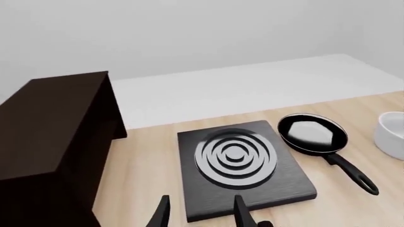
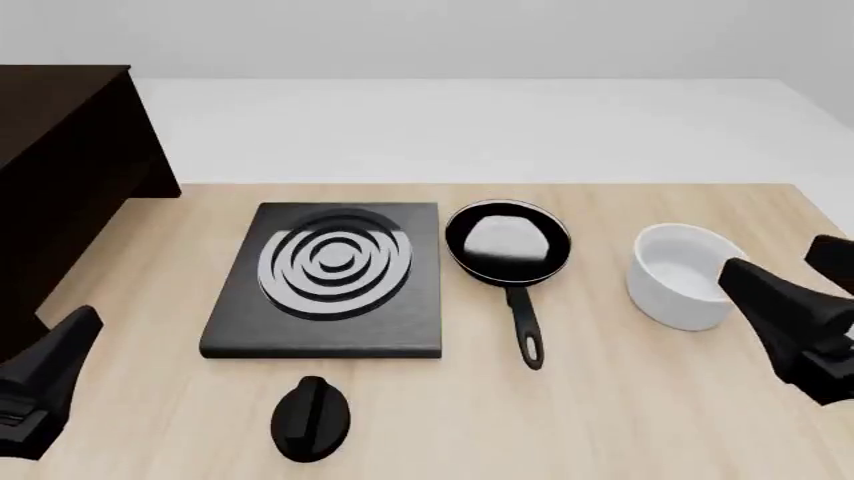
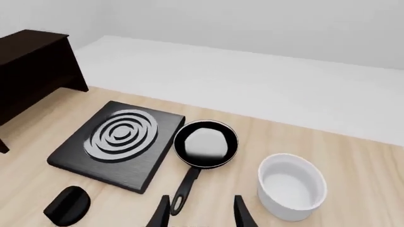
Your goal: Put the frying pan on the cabinet shelf.
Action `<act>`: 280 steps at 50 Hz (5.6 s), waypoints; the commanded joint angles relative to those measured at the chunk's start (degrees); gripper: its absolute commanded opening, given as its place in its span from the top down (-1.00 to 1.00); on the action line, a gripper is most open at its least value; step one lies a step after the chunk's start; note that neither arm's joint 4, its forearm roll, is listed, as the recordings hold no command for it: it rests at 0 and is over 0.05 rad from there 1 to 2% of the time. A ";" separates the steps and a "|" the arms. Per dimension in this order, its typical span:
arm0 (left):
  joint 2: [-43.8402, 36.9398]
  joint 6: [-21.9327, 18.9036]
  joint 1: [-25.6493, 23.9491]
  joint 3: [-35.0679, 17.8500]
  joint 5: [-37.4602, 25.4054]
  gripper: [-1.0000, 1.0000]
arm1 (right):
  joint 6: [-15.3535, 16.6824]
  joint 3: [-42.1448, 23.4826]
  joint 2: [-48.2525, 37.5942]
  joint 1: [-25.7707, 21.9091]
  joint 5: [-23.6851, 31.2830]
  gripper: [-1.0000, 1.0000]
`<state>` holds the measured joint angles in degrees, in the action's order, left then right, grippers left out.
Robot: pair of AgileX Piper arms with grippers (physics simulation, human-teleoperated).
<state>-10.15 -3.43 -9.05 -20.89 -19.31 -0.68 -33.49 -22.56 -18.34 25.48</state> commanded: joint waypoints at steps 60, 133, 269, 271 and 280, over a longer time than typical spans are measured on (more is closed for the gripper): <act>-3.51 0.04 -2.39 -4.21 -0.17 -1.00 | -9.83 -23.24 -44.12 -16.17 18.06 -1.00; -3.56 -0.21 -7.47 -4.33 -2.68 -1.00 | -3.08 -24.17 -65.32 -5.85 8.66 -1.00; -4.88 0.32 -8.68 -0.07 0.26 -1.00 | -4.36 -20.41 -78.74 -4.18 -7.54 1.00; -4.59 0.34 -8.65 0.40 0.48 -1.00 | -4.91 -20.09 -78.40 -4.13 -8.17 1.00; -4.70 0.29 -8.59 0.17 0.30 -1.00 | -1.52 -20.05 -75.14 -1.54 -10.17 1.00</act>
<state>-14.87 -3.06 -17.62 -20.88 -19.08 -5.54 -52.51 -100.76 -21.62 17.45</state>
